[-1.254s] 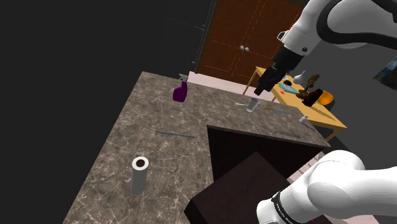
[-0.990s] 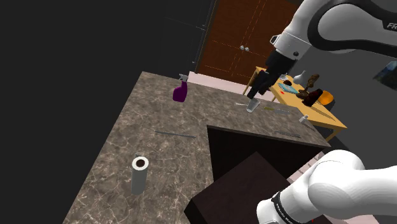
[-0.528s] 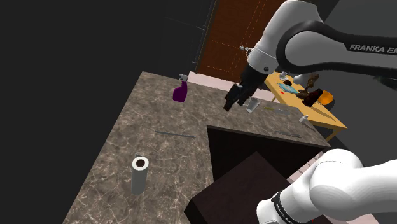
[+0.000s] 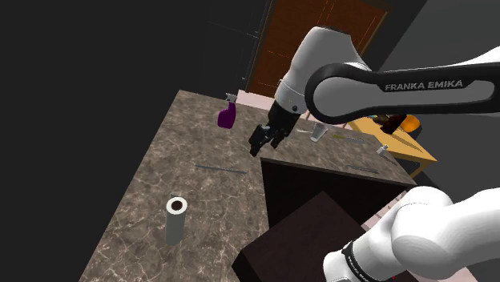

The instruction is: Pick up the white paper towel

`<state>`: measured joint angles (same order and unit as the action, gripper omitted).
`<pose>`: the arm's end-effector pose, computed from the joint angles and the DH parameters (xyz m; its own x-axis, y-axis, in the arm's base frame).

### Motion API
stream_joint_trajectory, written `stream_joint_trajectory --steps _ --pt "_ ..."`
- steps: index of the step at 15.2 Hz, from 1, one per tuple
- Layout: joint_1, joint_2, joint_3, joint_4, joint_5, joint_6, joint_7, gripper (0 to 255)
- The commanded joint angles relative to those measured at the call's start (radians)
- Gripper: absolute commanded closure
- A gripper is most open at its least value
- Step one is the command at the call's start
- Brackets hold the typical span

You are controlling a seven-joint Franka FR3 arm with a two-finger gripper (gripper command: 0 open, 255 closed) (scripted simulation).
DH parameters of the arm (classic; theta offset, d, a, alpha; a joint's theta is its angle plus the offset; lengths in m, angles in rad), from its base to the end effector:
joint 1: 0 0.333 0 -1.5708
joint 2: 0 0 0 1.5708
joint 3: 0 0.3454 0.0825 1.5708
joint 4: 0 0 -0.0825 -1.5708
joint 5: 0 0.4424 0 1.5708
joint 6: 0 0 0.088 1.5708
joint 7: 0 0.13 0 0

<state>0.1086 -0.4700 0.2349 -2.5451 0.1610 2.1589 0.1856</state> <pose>0.4162 0.1559 0.4089 0.9964 0.0510 0.0677 0.0543 -0.9974 -0.0480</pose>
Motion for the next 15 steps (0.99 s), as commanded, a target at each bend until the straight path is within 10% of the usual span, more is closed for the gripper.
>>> stream_joint_trajectory --steps 1,15 --pt "0.011 0.066 0.043 0.015 0.005 0.057 0.05 0" --pt "0.055 0.597 0.217 0.247 -0.249 0.338 0.455 0"
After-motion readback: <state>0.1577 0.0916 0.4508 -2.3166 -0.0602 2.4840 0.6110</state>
